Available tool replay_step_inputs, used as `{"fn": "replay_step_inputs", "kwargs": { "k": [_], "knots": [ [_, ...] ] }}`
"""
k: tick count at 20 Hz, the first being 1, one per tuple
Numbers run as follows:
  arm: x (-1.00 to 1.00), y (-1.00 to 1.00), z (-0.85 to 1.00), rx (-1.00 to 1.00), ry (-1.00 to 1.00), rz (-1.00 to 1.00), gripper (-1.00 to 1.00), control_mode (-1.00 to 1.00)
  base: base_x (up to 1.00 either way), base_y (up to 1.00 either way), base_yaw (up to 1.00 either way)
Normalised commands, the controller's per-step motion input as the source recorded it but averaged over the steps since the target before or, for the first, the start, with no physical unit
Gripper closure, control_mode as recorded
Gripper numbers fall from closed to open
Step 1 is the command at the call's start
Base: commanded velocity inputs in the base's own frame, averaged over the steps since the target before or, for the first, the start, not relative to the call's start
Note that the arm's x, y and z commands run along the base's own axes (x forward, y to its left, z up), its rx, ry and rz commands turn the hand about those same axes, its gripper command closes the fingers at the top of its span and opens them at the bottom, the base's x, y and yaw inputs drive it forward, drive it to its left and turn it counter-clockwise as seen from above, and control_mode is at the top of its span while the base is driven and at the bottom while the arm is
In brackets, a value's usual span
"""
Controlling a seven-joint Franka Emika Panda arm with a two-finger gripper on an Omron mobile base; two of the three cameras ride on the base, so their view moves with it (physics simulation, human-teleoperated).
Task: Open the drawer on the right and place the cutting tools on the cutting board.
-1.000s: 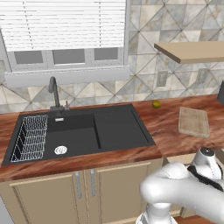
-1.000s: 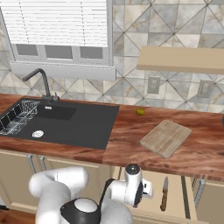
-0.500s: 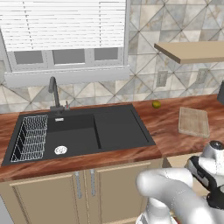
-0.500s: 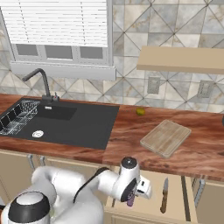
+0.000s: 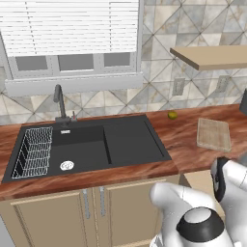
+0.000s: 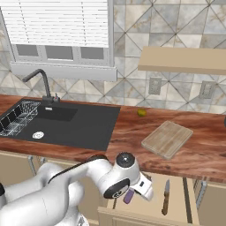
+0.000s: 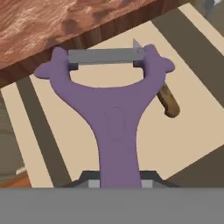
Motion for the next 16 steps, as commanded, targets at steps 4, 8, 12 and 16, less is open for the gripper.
{"fn": "replay_step_inputs", "kwargs": {
  "k": [4, 8, 12, 16],
  "knots": [
    [0.01, -0.52, 1.0, 0.04, -0.13, -0.07, 1.0, -1.0, 0.0, 0.0, 0.0],
    [0.23, -0.54, 1.0, 0.07, -0.03, -0.01, 1.0, -1.0, 0.0, 0.0, 0.0],
    [0.69, -0.57, 1.0, 0.14, 0.0, 0.0, 1.0, -1.0, 0.0, 0.0, 0.0],
    [0.87, -0.58, 1.0, 0.2, 0.03, 0.0, 1.0, -1.0, 0.0, 0.0, 0.0]
  ]
}}
